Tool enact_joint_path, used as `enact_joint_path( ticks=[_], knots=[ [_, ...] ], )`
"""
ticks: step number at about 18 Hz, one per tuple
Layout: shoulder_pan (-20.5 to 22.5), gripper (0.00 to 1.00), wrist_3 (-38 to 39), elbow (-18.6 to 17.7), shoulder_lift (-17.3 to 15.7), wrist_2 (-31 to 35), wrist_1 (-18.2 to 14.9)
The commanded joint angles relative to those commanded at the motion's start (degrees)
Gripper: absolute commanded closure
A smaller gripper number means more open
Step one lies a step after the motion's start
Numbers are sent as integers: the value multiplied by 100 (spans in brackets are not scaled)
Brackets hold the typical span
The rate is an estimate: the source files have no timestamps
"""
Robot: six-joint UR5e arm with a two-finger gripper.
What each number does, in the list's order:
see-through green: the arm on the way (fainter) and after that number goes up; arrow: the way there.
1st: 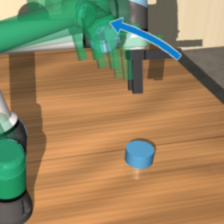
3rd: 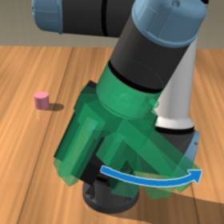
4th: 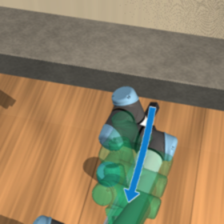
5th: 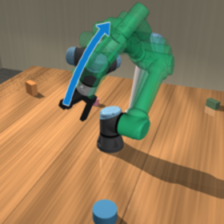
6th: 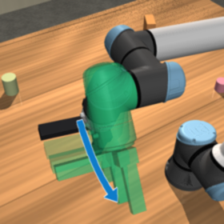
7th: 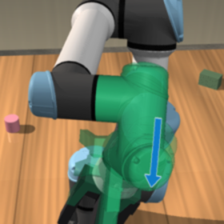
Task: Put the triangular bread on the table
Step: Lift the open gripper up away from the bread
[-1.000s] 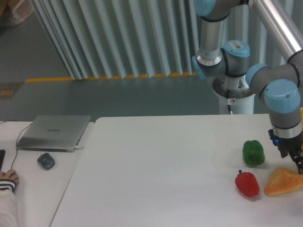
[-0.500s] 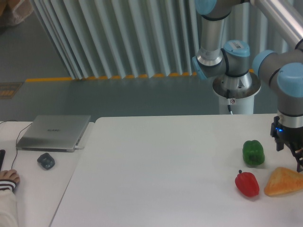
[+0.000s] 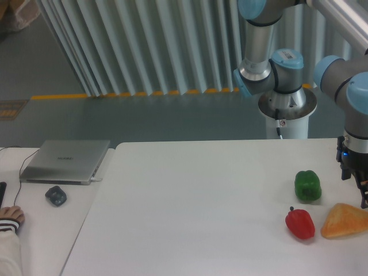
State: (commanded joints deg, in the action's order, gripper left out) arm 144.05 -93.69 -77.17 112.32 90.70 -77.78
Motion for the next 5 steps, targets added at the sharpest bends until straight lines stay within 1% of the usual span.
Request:
enact_joint_path(
  ticks=[5],
  knots=[
    [0, 0, 0, 0, 9, -44, 0]
  ],
)
